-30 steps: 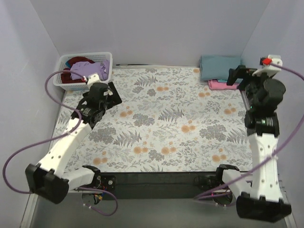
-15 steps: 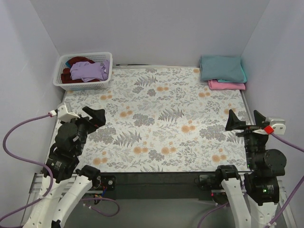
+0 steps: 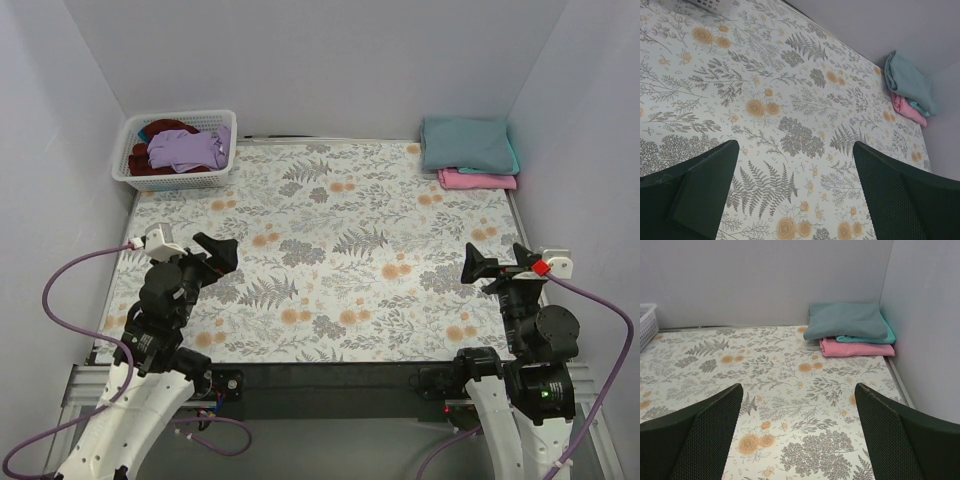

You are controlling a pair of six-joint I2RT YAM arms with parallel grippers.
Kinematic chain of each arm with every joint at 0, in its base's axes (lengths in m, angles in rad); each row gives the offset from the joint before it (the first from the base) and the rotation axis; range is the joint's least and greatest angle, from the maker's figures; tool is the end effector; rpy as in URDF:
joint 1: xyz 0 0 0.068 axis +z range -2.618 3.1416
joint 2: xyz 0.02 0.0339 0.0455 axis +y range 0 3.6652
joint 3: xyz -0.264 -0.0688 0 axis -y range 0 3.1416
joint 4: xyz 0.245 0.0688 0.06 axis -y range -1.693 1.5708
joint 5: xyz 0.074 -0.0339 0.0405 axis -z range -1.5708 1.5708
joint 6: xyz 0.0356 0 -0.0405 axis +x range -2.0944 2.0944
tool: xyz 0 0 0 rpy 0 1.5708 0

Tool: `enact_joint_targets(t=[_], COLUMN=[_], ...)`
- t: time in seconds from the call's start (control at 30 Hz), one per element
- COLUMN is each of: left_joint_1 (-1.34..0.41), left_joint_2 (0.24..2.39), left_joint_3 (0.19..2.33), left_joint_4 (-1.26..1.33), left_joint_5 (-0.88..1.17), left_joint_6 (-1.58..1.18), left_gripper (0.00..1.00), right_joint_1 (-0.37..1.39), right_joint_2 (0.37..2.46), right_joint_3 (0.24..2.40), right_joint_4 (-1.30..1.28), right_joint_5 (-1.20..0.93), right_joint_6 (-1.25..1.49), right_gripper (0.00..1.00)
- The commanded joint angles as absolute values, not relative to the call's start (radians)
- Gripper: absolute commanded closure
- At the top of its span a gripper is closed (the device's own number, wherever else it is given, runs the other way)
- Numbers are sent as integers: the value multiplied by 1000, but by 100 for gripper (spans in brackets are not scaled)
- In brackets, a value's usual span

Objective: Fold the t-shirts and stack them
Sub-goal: Reset both grippers

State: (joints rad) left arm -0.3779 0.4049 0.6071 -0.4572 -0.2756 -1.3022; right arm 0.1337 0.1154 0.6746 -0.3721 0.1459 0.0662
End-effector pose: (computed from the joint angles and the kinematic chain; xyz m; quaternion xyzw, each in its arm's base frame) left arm 0.1059 -0.0316 0.2982 -0.4246 0.6641 -0.3785 0.4852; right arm 0.0412 0.0003 0.3450 0.0346 0.6378 0.0304 0.7688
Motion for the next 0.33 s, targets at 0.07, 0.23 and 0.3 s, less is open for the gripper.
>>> enact_joint_targets(t=[0.07, 0.23, 0.3], left_joint_1=[-377, -377, -377], left_joint_2=[429, 446, 448], left_joint_3=[577, 534, 525], left_joint_4=[-420, -400, -388], left_joint_5=[-291, -287, -282], left_joint_6=[-1307, -1312, -1305], left_gripper=[2, 2, 2], right_joint_1=[141, 141, 141], right_joint_2=[124, 152, 164], right_joint_3=[667, 663, 661], right_joint_4=[-345, -339, -334], right_joint_5=[130, 121, 118], right_joint_6=[80, 90, 91], right_gripper=[2, 2, 2])
